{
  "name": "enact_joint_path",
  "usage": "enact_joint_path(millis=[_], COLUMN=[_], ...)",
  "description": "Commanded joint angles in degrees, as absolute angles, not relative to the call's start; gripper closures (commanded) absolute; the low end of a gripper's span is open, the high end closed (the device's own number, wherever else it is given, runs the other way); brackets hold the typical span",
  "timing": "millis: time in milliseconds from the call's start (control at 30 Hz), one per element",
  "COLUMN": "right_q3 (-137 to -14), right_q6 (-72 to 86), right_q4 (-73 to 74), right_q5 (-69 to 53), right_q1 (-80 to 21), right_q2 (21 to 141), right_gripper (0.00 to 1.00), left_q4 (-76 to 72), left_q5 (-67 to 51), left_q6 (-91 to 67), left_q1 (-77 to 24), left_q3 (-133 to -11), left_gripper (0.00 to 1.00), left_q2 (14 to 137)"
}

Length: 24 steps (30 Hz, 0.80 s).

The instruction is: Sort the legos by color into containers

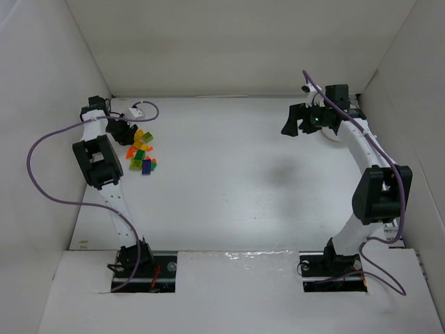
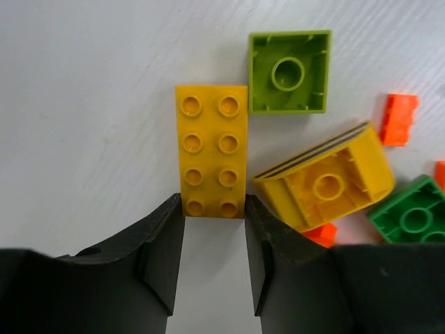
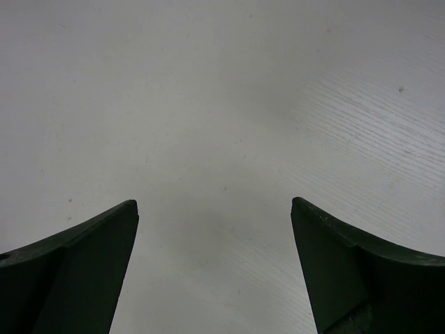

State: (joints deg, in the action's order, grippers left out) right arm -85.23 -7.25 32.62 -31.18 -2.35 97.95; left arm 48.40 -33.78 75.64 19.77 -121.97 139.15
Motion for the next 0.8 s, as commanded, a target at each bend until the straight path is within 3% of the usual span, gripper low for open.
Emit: enact_joint_path(millis=[0, 467, 767], right_q3=[-88.8, -92.8, -92.3], right_q6=[-5.4, 6.4, 30.1], right_q4=[32.0, 31.3, 15.9], right_q5=[-35.1, -51.1, -62.1], right_q1=[-3.4, -4.0, -4.7], right_q2=[97.9, 98.4, 100.3], right_gripper=[0.05, 0.08, 0.21], left_q4=[48.8, 37.8, 27.7], left_q5=[-40.3, -47.2, -50.5], left_q6=[76.4, 70.8, 59.1], left_q1=[19.3, 10.0, -1.1], left_q3=[-117.2, -103.0, -89.0], left_gripper=[0.94, 0.99, 1.0], left_q2=[131.6, 110.3, 98.1])
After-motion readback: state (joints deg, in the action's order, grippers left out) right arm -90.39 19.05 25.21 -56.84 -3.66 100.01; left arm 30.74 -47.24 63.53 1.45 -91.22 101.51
